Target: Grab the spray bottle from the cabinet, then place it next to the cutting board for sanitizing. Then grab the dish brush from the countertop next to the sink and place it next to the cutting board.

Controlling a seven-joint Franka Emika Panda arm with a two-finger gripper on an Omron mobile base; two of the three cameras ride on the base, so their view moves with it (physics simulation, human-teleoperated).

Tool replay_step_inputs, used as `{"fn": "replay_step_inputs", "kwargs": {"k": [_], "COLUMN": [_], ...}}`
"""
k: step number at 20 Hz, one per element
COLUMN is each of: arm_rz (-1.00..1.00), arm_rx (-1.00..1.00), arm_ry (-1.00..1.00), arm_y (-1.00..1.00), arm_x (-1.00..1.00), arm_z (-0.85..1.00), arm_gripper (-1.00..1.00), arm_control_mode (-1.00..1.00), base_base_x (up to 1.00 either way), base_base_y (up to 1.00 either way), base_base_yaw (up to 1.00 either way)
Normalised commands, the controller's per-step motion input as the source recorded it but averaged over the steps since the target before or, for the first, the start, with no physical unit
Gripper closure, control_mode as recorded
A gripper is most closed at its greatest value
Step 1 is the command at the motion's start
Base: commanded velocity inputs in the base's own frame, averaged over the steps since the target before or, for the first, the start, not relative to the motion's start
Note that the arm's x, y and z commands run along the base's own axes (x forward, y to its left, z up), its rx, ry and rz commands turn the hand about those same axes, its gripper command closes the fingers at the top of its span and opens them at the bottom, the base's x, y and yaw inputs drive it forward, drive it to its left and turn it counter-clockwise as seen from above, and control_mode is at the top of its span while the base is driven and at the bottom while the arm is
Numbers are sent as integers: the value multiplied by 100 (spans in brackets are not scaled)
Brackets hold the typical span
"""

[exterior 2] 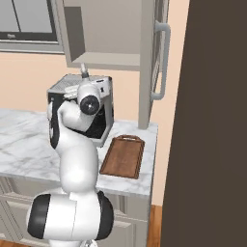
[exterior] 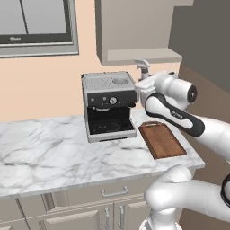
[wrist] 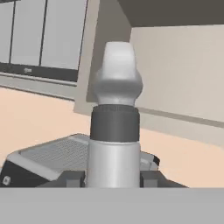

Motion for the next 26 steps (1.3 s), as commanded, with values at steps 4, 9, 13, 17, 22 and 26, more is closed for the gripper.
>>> {"fn": "replay_step_inputs", "kwargs": {"k": [4, 9, 13, 17, 22, 26], "arm_rz": [19, 15, 20, 26, 22, 20], "arm_rx": [13, 4, 26, 27, -12, -29], "arm_ry": [33, 4, -10, -16, -30, -3], "arm_y": [0, 14, 1, 6, 2, 0], "arm_x": [-2, 0, 0, 0, 6, 36], "arm_z": [-6, -89, -100, -100, -49, -56], "arm_gripper": [100, 100, 100, 100, 100, 100], "arm_control_mode": [-100, -100, -100, -100, -100, -100], "base_base_x": [0, 0, 0, 0, 0, 0], "base_base_y": [0, 0, 0, 0, 0, 0], "base_base_yaw": [0, 0, 0, 0, 0, 0]}}
